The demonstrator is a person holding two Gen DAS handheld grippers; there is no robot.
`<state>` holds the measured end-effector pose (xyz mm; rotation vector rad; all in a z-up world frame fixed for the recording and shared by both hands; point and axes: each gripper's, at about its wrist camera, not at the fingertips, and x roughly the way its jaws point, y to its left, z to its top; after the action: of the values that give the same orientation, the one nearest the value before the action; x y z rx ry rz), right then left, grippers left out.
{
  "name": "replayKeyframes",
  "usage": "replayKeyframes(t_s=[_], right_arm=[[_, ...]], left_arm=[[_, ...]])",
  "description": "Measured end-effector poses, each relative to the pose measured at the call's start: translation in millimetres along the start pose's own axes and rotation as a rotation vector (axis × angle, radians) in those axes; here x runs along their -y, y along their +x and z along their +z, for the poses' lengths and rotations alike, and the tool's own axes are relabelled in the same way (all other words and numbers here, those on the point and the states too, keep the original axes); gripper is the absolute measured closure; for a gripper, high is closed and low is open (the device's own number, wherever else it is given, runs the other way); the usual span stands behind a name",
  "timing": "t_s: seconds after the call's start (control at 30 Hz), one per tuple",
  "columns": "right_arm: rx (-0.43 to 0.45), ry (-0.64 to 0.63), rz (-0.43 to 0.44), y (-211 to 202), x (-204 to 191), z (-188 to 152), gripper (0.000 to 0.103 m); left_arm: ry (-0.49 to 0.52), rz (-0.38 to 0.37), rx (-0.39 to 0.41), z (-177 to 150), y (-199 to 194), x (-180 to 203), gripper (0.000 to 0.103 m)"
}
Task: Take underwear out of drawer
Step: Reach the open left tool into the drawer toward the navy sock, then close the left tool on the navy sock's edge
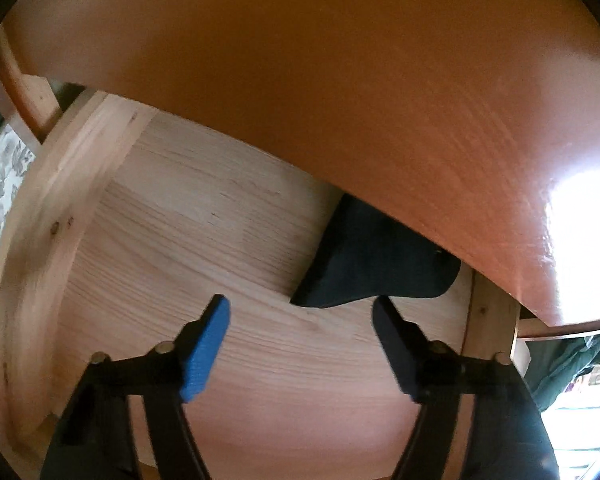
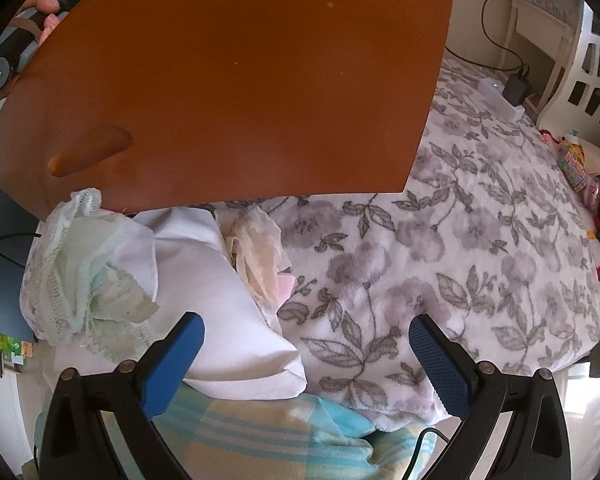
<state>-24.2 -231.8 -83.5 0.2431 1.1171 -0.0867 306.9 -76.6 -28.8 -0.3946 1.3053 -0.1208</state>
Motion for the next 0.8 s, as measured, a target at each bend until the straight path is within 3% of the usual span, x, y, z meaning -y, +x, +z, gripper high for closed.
replayKeyframes(t_s=[0.17,0.57,0.63,0.8], right_arm=[[-0.005,0.000,0.002,2,0,1,0.000],[-0.007,0.015,0.008,4,3,2,0.000],[-0.009,0.017,0.010,5,3,2,0.000],[-0.012,0.019,0.013,6,4,2,0.000]], left_arm=[[-0.020,0.000,0.017,-3,2,3,0.039],[-0.200,-0.044,0.068,-14,4,-3,0.056],[-0.225,-0.031,0.067,-15,7,-3,0.063],[-0.295,-0.054,0.072,-23,13,-6,0.064]])
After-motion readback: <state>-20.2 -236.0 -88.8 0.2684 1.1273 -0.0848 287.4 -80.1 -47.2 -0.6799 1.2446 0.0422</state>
